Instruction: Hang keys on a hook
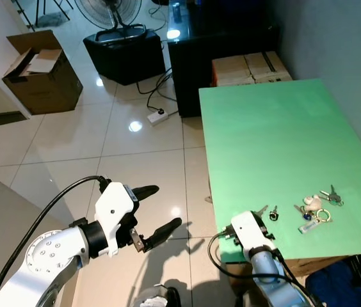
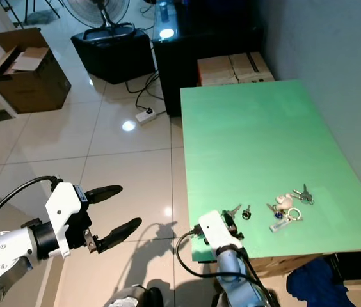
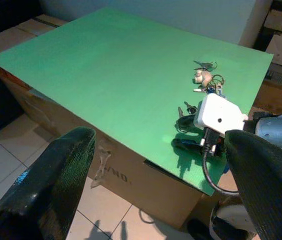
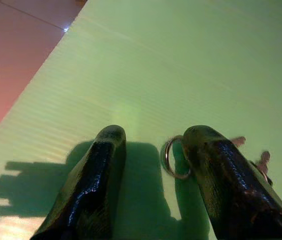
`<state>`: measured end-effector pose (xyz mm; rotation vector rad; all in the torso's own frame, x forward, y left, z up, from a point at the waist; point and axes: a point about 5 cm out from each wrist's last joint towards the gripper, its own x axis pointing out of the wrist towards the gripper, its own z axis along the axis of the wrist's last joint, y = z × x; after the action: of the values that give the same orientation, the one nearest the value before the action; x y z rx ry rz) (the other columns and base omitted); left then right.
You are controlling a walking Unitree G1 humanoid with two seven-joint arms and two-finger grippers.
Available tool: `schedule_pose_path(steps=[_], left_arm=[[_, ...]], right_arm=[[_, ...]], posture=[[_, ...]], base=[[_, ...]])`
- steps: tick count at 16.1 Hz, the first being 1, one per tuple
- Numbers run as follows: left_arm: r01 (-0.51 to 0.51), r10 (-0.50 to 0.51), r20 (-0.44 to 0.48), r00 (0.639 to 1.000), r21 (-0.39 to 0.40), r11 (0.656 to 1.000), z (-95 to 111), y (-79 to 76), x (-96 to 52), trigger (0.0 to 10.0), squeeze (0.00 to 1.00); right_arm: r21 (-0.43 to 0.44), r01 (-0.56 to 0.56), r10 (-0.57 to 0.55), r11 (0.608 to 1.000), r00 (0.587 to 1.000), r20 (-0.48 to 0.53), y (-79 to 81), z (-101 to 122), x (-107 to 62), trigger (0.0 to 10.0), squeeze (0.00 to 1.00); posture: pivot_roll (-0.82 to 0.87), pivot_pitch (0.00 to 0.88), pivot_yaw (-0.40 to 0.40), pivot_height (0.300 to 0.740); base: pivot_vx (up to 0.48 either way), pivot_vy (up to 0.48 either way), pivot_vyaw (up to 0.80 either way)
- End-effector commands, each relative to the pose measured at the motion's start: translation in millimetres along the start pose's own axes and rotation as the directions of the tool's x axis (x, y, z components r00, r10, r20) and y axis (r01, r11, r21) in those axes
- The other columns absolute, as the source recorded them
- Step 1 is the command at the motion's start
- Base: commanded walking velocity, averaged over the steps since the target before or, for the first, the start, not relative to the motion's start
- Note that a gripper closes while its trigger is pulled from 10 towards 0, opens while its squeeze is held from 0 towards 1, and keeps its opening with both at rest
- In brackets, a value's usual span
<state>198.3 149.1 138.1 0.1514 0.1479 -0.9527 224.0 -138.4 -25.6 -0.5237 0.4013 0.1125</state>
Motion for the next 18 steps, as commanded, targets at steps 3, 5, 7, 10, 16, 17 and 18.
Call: schedule_pose_path(steps=[3,5,7,10,16,17,18], left_arm=[[-0.013,0.013,-0.002,1.000,0.014,1.000,4,3.1,-5.2,10.0,0.00],[-0.014,0.014,-0.002,1.000,0.012,1.000,4,3.5,-6.1,10.0,0.00],[-0.010,0.010,0.000,1.000,0.011,1.000,3,3.9,-5.9,10.0,0.00],[-0.001,0.001,-0.001,1.000,0.010,1.000,3,3.8,-5.1,10.0,0.00],[0.010,-0.010,-0.006,1.000,0.011,1.000,3,3.0,-6.0,10.0,0.00],[0.012,-0.012,-0.008,1.000,0.013,1.000,3,3.5,-5.8,10.0,0.00],[0.012,-0.012,-0.009,1.000,0.014,1.000,3,3.9,-5.8,10.0,0.00]], right_arm=[[0.062,0.072,-0.078,0.995,0.993,0.091,-4.0,8,-8.8,10.0,0.00],[0.086,0.133,-0.143,0.987,0.983,0.118,-11.6,10,-13.4,10.0,0.00],[0.149,0.153,-0.170,0.977,0.979,0.110,-12.6,7,-17.3,10.0,0.00],[0.230,0.121,-0.134,0.966,0.990,0.041,-3.9,-2,-17.3,10.0,0.00],[0.261,0.137,-0.136,0.956,0.990,-0.022,-1.8,-9,-10.6,10.0,0.00],[0.260,0.133,-0.131,0.956,0.991,-0.027,-1.0,-8,-8.3,10.0,0.00],[0.256,0.122,-0.120,0.959,0.993,-0.024,0.2,-7,-7.0,10.0,0.00]], posture=[[0.16,0.105,0.156,0.740],[0.16,0.108,0.158,0.740],[0.16,0.105,0.158,0.740],[0.15,0.102,0.164,0.740],[0.16,0.104,0.172,0.740],[0.16,0.107,0.174,0.740],[0.16,0.109,0.178,0.740]], base=[[0.000,0.000,0.00],[0.000,0.000,0.00],[0.000,0.000,0.00],[0.000,0.000,0.00],[0.000,0.000,0.00],[0.000,0.000,0.00],[0.000,0.000,0.00]])
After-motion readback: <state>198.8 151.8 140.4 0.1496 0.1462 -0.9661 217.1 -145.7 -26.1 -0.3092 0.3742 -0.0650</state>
